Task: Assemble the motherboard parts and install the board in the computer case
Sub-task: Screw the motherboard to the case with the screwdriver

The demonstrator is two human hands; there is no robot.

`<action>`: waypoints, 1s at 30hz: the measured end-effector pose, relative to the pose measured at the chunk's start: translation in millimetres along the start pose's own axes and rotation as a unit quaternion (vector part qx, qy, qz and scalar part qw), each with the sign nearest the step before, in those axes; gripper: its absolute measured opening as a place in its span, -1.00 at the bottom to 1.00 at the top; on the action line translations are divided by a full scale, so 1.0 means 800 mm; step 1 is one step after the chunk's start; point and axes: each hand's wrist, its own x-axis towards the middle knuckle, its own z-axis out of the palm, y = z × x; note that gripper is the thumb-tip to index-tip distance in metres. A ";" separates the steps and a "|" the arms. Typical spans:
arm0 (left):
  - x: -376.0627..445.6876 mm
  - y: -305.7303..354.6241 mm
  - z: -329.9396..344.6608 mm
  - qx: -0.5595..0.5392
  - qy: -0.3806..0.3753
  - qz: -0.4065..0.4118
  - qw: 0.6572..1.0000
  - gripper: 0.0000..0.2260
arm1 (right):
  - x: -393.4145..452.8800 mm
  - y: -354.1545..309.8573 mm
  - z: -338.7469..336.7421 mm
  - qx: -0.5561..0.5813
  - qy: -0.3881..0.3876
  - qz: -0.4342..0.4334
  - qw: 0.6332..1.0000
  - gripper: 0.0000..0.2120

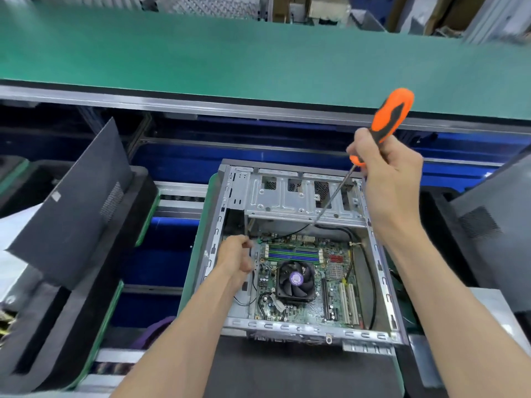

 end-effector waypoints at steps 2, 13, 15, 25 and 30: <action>0.001 0.002 0.000 -0.115 -0.052 -0.029 0.992 -0.71 | -0.004 0.007 -0.006 0.047 0.023 0.022 0.998 -0.71; -0.015 0.008 0.010 -0.319 -0.164 -0.033 0.933 -0.72 | -0.023 0.055 -0.015 0.143 0.096 0.068 0.983 -0.73; -0.015 0.008 0.012 -0.315 -0.167 -0.034 0.934 -0.67 | -0.023 0.060 -0.011 0.132 0.090 0.061 0.985 -0.70; -0.004 0.007 0.016 -0.294 -0.142 -0.024 0.945 -0.53 | -0.026 0.063 -0.009 0.137 0.110 0.045 0.983 -0.73; -0.002 0.008 0.017 -0.293 -0.126 -0.020 0.948 -0.44 | -0.030 0.057 -0.015 0.150 0.109 0.039 0.982 -0.74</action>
